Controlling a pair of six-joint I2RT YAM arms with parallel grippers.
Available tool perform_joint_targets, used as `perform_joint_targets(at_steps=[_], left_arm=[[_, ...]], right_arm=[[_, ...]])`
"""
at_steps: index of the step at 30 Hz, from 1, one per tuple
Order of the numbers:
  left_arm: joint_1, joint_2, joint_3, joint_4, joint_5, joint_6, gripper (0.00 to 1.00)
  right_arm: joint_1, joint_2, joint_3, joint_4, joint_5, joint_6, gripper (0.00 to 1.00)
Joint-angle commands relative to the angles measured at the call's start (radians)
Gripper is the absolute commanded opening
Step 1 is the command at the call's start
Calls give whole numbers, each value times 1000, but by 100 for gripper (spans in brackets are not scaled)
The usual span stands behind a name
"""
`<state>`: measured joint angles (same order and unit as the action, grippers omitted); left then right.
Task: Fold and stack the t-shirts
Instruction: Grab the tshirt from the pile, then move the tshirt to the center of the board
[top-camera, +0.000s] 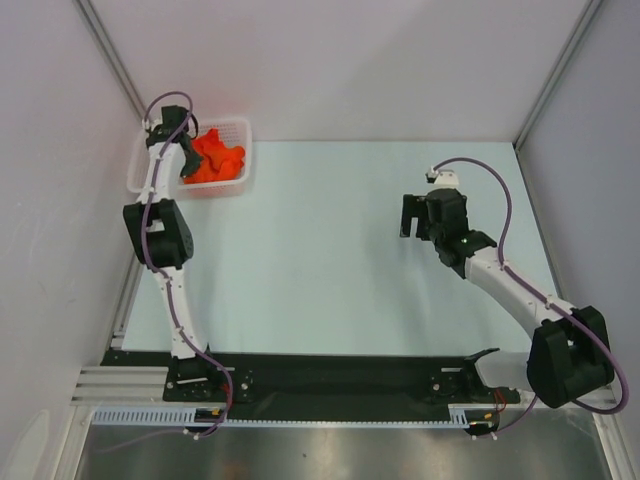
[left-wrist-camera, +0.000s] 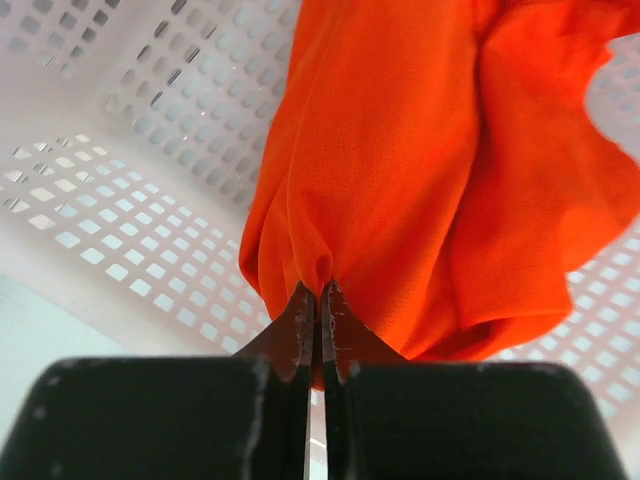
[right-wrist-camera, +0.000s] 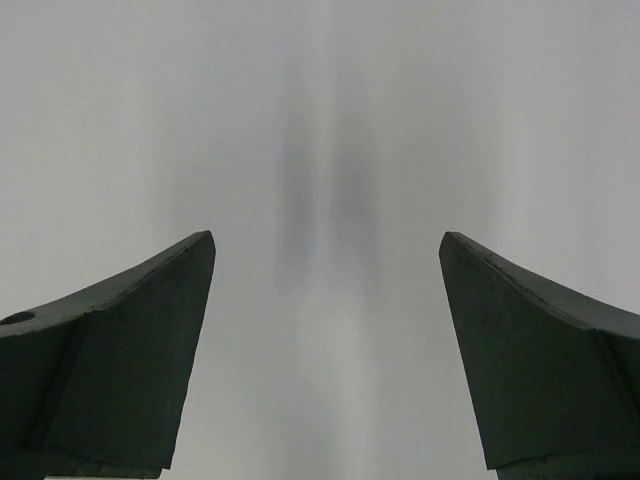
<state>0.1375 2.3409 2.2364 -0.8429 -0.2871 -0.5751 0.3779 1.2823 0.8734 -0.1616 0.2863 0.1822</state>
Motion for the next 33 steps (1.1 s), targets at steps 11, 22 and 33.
perform_joint_targets(at_steps=[11,22,33], left_arm=[[-275,-554,141,33,98,67,0],[-595,-939,-122,-5,172,-74,65],[-598,-1149,-643,-198,110,-87,99]], right_arm=[[4,-222,157,-259,-144,88,100],[6,-396,257,-535,-200,172,100],[7,-406,164,-662,-374,198,100]])
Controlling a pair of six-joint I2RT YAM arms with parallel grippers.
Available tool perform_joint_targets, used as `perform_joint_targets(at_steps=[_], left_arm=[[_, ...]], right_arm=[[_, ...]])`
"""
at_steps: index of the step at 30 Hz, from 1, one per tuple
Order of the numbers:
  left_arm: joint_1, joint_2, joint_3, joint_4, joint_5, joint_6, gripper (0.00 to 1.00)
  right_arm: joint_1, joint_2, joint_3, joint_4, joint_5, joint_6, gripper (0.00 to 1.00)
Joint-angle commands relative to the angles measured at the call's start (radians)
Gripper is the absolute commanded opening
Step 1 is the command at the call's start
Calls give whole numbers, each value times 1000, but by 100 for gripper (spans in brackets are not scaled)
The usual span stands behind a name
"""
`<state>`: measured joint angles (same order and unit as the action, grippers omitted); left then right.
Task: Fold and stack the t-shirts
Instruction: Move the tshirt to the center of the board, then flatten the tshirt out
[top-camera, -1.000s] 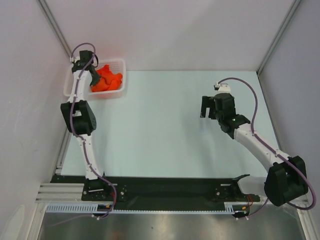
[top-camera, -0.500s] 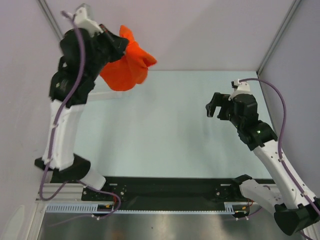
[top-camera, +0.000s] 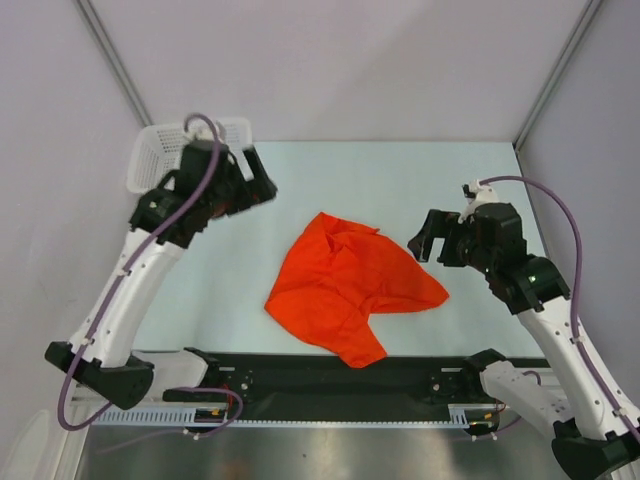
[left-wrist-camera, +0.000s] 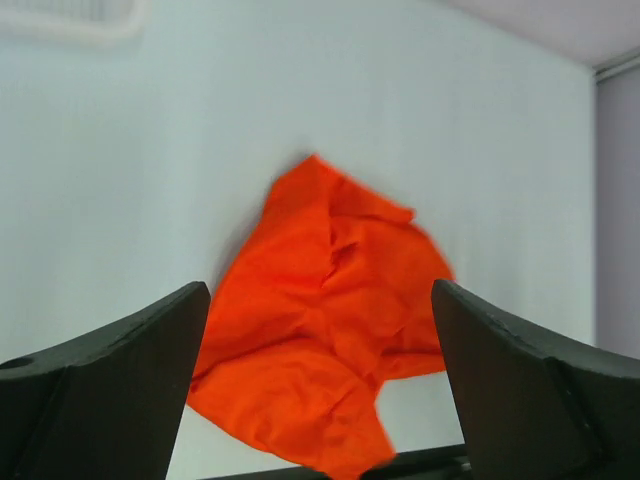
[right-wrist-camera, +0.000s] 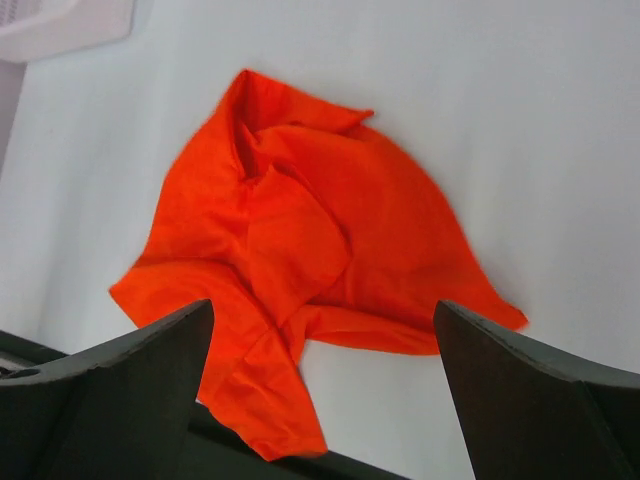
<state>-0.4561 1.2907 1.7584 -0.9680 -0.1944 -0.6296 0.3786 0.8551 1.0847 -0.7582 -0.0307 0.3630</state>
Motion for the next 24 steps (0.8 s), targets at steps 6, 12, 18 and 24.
perform_joint_targets(at_steps=[6,12,18,24], left_arm=[[-82,-422,-709,54,124,-186,87],[-231,-495,-861,51,98,-274,85],[-276,-495,-876,57,76,-292,84],[-277,-490,-858,45,50,-274,84]], right_arm=[[61,90,-160,-9,-173,50,90],[253,235,-253,149,-155,120,79],[345,502,-209,350,-201,113,62],[300,697,-56,329,-164,-8,67]])
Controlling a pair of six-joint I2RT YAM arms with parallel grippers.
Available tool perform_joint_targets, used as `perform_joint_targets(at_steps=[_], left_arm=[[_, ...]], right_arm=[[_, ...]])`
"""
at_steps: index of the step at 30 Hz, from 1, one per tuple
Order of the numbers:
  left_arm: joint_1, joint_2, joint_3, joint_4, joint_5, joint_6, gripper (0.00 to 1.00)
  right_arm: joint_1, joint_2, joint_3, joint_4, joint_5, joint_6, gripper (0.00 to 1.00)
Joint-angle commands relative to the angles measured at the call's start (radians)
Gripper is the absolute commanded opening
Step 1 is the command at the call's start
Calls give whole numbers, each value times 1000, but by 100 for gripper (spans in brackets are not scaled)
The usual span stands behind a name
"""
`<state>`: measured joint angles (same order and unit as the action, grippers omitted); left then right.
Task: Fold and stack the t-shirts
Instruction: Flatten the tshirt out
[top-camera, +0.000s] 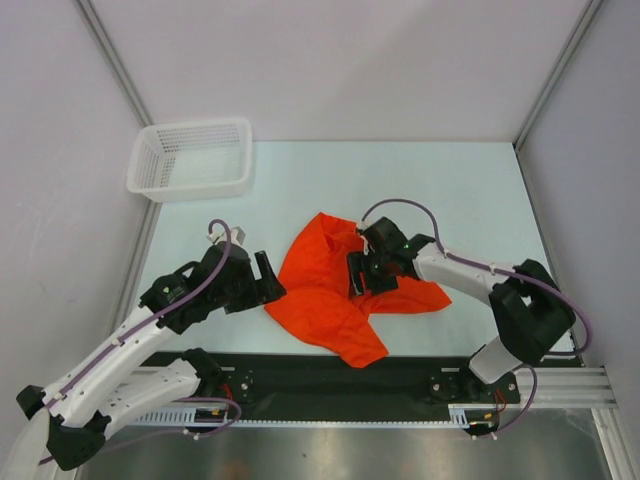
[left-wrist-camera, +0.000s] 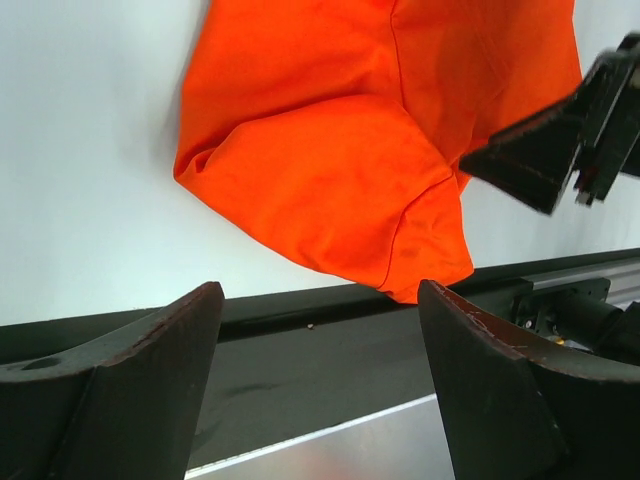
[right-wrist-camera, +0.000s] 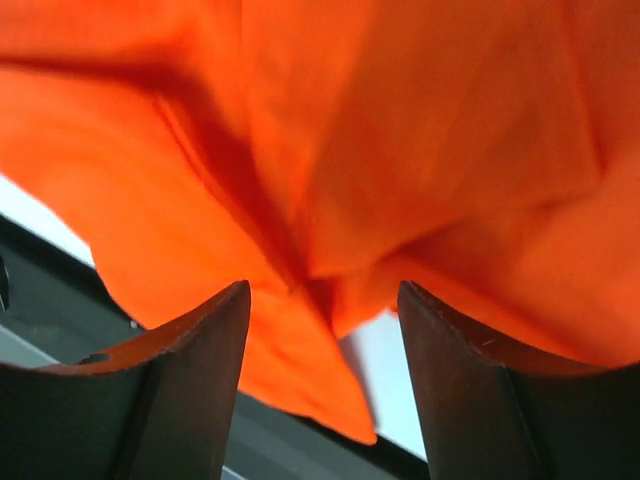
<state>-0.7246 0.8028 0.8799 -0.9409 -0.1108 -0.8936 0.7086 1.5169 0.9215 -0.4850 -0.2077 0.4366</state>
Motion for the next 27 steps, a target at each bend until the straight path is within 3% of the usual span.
perform_joint_targets(at_steps=[1,7,12,19,21,22,23,27], left_arm=[[-9,-1,22,13,-36,-4,85],[-9,3,11,8,-41,7,85],[-9,22,25,21,-33,22,85],[-7,32,51,7,-44,50,86],[-7,35,56,4,-52,54,87],[-7,38,65,-2,-55,61,87],[-7,42,71,-7,-59,64,87],[-7,47,111,-12,-93,79,87]], right_arm=[[-50,79,135,62,10,-102,70],[-106,273,416,-41,4,-228,76],[-98,431,525,-46,-15,-259,73],[-84,503,568,-47,-18,-233,51],[-86,506,583,-58,-4,-233,33],[-90,500,597,-84,1,-233,8],[-90,493,611,-101,10,-233,2],[-87,387,691,-205,149,-257,0]])
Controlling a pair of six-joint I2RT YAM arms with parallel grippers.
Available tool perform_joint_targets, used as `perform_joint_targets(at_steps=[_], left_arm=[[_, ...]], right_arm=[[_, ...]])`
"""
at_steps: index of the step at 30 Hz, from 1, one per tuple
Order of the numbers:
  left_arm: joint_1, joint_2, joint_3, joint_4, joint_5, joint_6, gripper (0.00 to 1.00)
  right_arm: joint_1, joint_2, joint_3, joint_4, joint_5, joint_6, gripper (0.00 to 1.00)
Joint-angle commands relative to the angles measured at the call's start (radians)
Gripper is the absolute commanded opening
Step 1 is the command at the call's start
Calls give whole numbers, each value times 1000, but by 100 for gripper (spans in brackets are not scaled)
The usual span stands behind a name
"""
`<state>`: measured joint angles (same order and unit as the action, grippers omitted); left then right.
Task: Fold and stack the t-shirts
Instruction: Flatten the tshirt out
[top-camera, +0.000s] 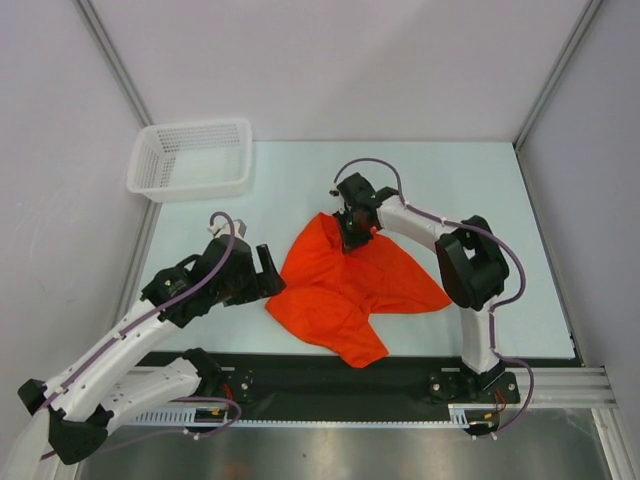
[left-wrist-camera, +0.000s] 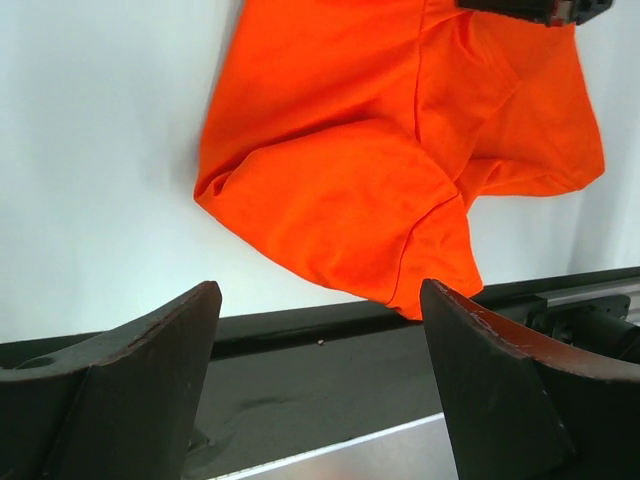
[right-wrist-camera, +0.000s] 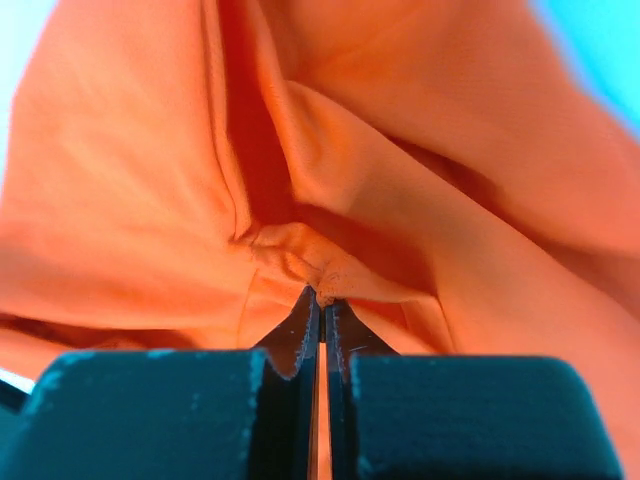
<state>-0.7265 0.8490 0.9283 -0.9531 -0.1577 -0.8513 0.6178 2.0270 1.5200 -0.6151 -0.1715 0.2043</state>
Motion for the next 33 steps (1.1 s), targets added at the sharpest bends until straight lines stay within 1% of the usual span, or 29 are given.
perform_joint_targets(at_steps=[1,3,5,7,8,11,15,17,18,21,22,24,25,28,33], left_arm=[[-5,-1,69,2,-51,41,87],[-5,-7,89,2,-63,44,87],[-5,-19,98,17,-74,52,87],[-5,-42,107,36,-83,61,87],[-5,-50,110,43,-85,66,87],[-5,-68,121,77,-63,89,88],[-5,-85,135,132,-11,130,94],[-5,-94,136,146,18,139,95],[-5,-99,144,148,20,150,95],[-5,-125,167,117,-2,156,95],[-5,-143,173,102,-8,156,96],[-5,-160,184,91,-17,161,96],[-5,-168,188,79,-17,162,96],[-5,-188,199,62,-19,169,97],[-5,-209,219,57,-6,195,99]], right_arm=[[10,-151,127,-130,139,-34,0],[22,-256,160,-185,200,-37,0],[66,-380,172,-235,224,-42,0],[105,-462,172,-273,263,-39,0],[141,-528,174,-288,271,-25,0],[192,-608,202,-343,306,12,0],[238,-709,290,-374,331,62,0],[258,-732,337,-359,334,70,0],[282,-743,403,-350,330,78,0],[321,-742,523,-333,310,84,0],[347,-728,596,-325,299,83,0],[370,-708,682,-321,280,87,0],[387,-677,771,-322,280,101,0],[395,-648,894,-290,253,127,0],[396,-671,905,-125,207,165,0]])
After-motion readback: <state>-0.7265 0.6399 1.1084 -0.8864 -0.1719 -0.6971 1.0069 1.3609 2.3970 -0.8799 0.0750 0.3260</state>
